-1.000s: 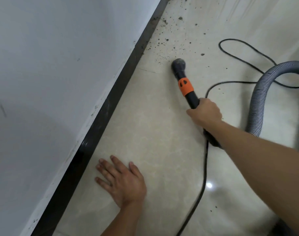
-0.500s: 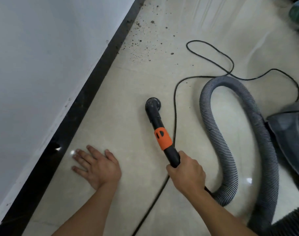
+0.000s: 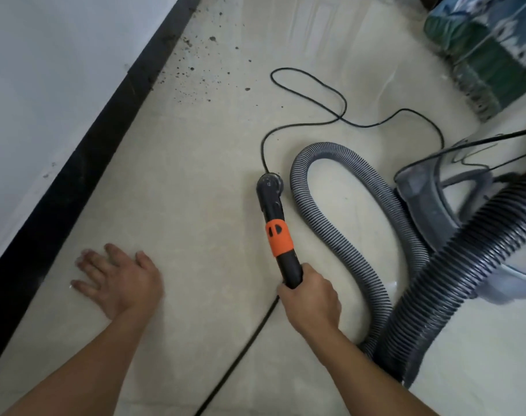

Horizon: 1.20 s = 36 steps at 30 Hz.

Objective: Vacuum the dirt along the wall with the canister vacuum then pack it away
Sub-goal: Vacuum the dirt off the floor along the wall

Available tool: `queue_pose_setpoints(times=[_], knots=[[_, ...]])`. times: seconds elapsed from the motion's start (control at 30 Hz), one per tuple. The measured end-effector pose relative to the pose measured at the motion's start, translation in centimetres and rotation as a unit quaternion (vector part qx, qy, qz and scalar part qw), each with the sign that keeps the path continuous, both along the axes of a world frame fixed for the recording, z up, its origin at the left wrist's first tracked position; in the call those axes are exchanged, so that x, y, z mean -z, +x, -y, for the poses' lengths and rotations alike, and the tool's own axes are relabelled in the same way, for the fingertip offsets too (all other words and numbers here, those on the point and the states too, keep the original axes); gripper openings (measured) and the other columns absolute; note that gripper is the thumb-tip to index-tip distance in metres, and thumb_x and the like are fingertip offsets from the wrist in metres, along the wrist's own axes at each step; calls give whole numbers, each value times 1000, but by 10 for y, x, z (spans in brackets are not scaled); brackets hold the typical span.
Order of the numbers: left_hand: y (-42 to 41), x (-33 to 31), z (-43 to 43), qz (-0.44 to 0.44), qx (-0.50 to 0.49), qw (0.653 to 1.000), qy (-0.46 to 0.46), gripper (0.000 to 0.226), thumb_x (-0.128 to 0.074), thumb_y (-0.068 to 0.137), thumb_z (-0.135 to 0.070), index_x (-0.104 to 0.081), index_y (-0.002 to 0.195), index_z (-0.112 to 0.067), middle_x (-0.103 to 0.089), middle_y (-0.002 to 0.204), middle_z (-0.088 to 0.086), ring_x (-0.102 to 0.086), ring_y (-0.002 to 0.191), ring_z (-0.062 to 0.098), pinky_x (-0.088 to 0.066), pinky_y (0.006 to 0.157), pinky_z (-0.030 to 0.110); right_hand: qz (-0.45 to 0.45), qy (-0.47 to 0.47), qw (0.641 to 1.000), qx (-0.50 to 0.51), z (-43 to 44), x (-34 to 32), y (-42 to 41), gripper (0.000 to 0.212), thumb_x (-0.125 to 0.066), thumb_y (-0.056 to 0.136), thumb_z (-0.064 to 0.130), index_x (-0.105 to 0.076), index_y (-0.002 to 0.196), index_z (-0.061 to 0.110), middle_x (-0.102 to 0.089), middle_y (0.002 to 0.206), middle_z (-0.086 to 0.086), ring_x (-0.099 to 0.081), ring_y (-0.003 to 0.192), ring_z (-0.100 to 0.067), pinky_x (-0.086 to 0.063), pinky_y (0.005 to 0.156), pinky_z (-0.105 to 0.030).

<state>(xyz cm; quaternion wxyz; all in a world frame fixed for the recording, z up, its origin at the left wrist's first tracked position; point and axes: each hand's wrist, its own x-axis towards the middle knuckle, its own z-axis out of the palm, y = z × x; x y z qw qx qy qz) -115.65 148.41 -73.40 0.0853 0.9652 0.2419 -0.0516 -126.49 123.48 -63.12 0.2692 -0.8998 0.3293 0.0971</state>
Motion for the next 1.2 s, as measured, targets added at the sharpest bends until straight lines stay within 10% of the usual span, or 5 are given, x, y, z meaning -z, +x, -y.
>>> queue_pose_setpoints(times=[0.27, 0.5, 0.7, 1.03, 1.2], knots=[[5, -25, -21, -36, 16, 992, -116, 70, -23, 96, -56, -42, 141, -6, -29, 150, 27, -23, 140, 39, -17, 115, 55, 14, 4, 976, -219, -42, -22, -7, 26, -59, 86, 36, -51, 109, 25, -66, 92, 1, -60, 80, -23, -37, 67, -31], [-27, -205, 41, -22, -162, 766, -621, 51, -43, 95, -57, -53, 117, -12, -67, 99, 15, -66, 92, 28, -51, 84, 43, -44, 111, 967, -226, -80, -110, -25, 29, -60, 90, 27, -49, 114, 15, -65, 105, -9, -63, 93, -30, -39, 69, -32], [-53, -291, 66, 16, -250, 768, -589, 18, -60, 87, -7, -47, 98, -7, -50, 64, 15, -59, 43, 26, -56, 54, 40, -110, 191, 954, -202, -36, -202, -70, 50, -63, 86, 47, -49, 127, 22, -63, 112, -1, -60, 101, -22, -48, 83, -34], [-93, -478, 147, -23, -162, 827, -538, 18, -59, 87, -8, -48, 74, -4, -48, 60, 16, -51, 49, 26, -51, 47, 32, 110, 5, 899, 424, 221, -410, -137, 32, -60, 93, 38, -65, 105, 8, -70, 102, -14, -63, 102, -35, -47, 89, -40], [-105, -533, 224, -47, -36, 843, -534, 14, -59, 85, -7, -49, 84, 3, -45, 46, 16, -47, 31, 23, -43, 40, 29, 237, -122, 886, 380, 301, -503, -76, 51, -63, 89, 37, -53, 129, 7, -53, 129, -17, -44, 125, -35, -34, 99, -43]])
